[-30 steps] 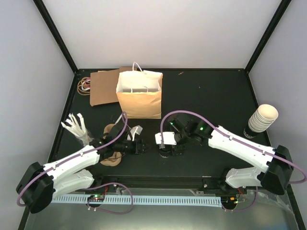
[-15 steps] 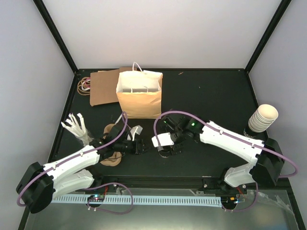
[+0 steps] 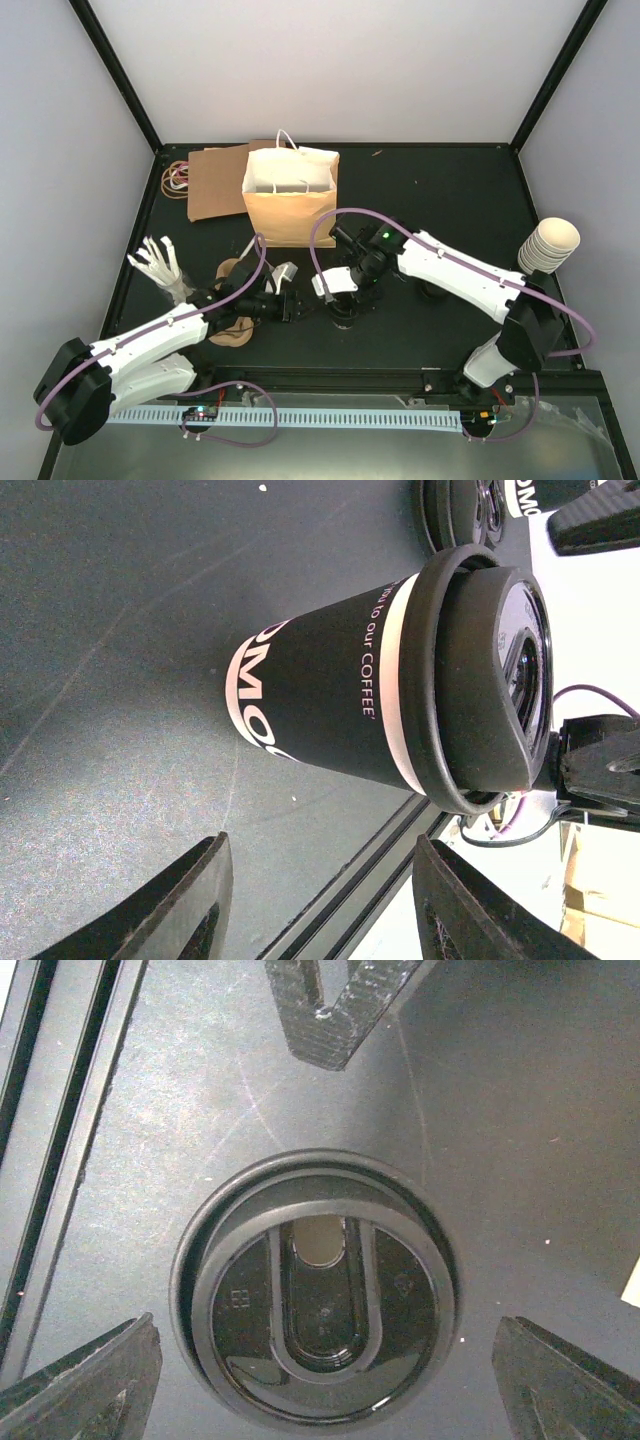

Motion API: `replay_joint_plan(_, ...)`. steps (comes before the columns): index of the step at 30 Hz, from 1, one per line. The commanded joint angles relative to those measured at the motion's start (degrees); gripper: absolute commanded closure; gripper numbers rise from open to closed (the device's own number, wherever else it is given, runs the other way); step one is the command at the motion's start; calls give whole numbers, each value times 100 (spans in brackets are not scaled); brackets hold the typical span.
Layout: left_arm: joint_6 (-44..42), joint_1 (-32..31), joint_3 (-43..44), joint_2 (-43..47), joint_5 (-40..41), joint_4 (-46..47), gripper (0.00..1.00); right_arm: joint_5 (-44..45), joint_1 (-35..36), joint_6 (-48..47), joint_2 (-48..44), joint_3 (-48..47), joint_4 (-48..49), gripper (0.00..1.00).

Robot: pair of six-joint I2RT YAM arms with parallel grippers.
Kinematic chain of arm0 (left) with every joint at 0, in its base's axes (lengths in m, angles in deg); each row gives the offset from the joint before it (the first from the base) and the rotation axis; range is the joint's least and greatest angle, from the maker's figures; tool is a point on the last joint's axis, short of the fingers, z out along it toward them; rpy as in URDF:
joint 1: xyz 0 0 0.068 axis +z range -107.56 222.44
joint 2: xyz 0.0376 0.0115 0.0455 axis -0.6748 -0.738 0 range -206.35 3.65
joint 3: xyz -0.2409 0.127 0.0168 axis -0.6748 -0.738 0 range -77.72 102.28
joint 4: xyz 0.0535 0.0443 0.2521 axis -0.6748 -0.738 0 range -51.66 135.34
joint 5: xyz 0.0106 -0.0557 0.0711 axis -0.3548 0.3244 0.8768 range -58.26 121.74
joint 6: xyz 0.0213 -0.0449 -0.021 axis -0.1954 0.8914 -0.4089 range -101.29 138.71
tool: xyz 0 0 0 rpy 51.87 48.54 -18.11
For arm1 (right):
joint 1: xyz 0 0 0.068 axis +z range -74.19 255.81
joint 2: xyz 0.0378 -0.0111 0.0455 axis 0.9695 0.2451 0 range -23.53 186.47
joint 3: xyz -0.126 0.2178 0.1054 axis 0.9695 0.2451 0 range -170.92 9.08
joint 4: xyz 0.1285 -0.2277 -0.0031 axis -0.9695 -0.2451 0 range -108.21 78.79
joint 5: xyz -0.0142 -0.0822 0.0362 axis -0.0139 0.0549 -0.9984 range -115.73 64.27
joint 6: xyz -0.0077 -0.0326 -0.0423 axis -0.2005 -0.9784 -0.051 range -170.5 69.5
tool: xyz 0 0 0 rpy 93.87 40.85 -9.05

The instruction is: Pack the takeout coffee

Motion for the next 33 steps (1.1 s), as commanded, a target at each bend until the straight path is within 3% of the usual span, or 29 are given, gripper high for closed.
replay_joint_plan(1,-133,-36,139,0,-90,-11,48,-171,-40,-51,170,-214,-359,7)
replay_joint_plan(15,-184,-19,157,-67,-88,-3,47,0,-33,1,393,-228,-185,9)
replay_joint_plan(33,-208,5,184,-127,-101,6,47,-213,-33,353,609,-477,-326,20)
